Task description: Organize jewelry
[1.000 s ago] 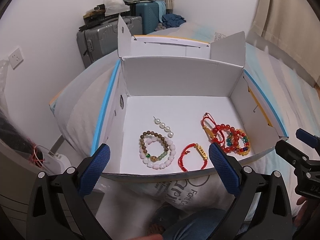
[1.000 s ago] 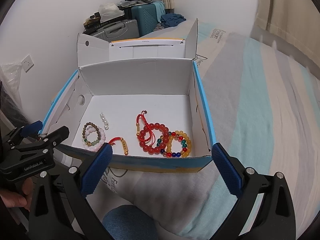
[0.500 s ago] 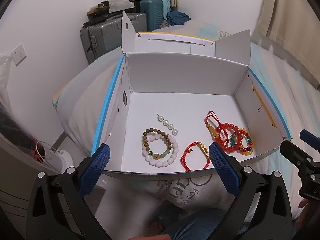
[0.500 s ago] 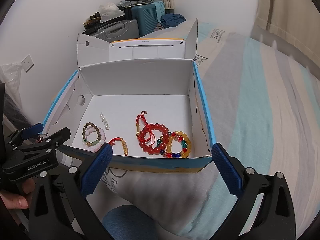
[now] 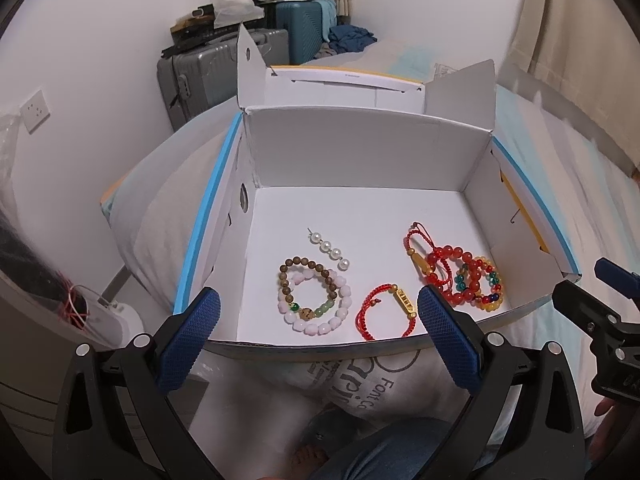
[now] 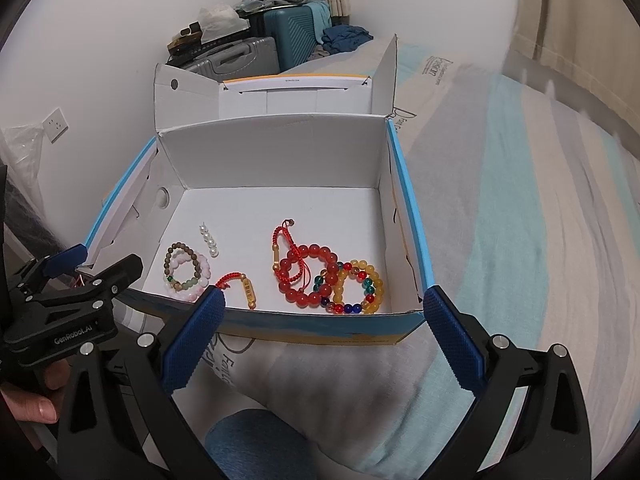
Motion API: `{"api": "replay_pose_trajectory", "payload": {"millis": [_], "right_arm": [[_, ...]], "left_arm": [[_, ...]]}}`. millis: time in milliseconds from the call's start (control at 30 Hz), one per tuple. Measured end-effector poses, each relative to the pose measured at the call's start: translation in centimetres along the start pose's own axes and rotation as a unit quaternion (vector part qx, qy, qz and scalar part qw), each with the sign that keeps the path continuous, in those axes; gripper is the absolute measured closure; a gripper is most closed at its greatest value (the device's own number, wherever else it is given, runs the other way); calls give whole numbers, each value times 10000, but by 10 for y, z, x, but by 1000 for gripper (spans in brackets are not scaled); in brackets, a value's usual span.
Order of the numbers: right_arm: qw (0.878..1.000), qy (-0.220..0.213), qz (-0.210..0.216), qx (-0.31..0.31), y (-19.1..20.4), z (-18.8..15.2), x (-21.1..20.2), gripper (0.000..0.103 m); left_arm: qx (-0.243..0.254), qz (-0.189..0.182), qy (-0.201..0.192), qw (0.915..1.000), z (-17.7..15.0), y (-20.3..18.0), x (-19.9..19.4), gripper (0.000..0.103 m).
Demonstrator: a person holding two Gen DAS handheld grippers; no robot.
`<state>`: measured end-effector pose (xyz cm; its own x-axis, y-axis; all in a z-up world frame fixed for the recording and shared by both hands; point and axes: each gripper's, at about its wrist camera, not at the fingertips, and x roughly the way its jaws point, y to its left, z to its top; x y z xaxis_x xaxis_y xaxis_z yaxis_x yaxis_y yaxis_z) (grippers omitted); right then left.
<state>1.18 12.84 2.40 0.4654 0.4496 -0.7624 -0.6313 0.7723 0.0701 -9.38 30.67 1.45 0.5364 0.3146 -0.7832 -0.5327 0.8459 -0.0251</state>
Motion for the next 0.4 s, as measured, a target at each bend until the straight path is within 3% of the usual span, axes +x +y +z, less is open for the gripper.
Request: {"api": "replay_pose_trajectory", "payload": {"millis": [400], "right_arm": [[10000, 9, -4, 25, -1, -1, 2, 8]], "left_arm": [[-1, -51, 27, 10000, 2, -1, -1, 6]]}}
